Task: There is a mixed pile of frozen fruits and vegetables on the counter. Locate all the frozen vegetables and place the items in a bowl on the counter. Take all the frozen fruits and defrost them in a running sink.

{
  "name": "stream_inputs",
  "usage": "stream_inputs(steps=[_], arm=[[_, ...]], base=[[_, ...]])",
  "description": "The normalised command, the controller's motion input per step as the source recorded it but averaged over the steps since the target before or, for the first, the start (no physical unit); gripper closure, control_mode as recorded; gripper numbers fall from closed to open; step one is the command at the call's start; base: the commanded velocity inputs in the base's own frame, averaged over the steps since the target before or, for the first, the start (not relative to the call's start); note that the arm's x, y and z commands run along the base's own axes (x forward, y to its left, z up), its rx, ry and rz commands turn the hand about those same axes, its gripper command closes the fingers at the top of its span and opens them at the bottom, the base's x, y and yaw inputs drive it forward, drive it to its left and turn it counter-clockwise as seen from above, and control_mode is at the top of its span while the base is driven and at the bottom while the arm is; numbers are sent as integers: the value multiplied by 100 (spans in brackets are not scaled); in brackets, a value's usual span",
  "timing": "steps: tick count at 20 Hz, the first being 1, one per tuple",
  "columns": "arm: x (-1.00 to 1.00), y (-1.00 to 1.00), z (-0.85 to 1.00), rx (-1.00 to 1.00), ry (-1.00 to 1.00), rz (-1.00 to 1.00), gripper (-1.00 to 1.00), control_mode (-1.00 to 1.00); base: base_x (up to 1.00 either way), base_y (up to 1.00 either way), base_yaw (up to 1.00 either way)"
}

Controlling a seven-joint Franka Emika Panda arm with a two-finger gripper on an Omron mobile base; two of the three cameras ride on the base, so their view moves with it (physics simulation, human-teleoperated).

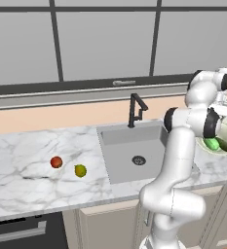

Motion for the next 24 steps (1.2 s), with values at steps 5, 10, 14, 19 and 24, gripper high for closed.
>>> stream_inputs(steps=[5, 10, 14, 19, 24], arm=[[-84, 100, 4, -1, -12, 0, -100, -100], [-77, 100, 7, -2, -12, 2, -100, -100], [-60, 100, 12, -5, -11, 4, -100, -100], [-22, 99, 3, -11, -1, 7, -100, -100], [-7, 96, -2, -9, 0, 14, -100, -100]], base=[[0, 0, 0], [0, 0, 0], [0, 0, 0], [0, 0, 0], [0, 0, 0]])
